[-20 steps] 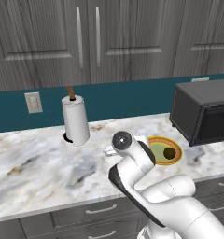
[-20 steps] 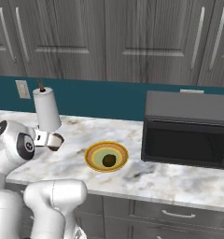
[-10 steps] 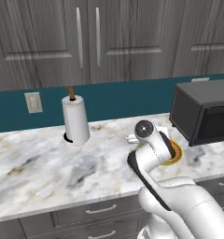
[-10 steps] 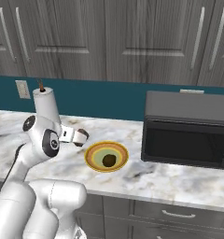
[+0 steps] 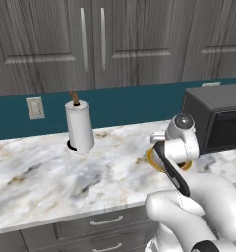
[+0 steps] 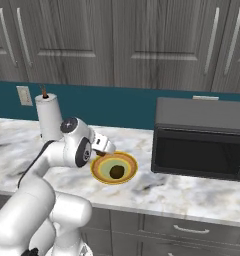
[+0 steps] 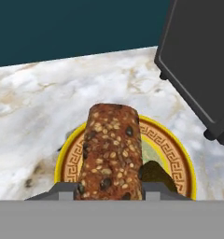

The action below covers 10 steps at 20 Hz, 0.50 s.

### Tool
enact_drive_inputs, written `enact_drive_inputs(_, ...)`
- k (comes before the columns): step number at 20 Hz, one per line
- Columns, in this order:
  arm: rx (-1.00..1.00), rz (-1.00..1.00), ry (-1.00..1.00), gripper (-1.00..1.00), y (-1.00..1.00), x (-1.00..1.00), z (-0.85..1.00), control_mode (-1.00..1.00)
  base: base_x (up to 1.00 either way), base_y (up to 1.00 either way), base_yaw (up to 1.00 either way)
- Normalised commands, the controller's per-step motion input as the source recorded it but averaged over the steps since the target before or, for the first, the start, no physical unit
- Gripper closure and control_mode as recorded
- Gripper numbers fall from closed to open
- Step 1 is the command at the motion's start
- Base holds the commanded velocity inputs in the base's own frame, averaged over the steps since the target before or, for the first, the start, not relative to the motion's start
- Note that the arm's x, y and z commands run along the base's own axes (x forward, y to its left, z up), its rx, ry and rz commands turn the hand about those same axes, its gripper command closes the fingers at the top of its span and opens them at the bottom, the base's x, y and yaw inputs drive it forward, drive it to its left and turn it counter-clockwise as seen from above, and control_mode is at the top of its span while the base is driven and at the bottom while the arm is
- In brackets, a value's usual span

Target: Pick the avocado and bread from the counter and place them on the plate. Then pick the jam from the cabinet and place it next to the plate. Lastly close the cabinet door.

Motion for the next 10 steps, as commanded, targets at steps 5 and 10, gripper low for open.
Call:
enact_drive_inputs(5,0.01,-0.02,0.02,1.0,0.0,0.0,-0.06,-1.0,0.0,0.0,0.0)
enact_drive_inputs(10,0.01,-0.02,0.05,1.0,-0.03,0.0,-0.34,-1.0,0.0,0.0,0.0)
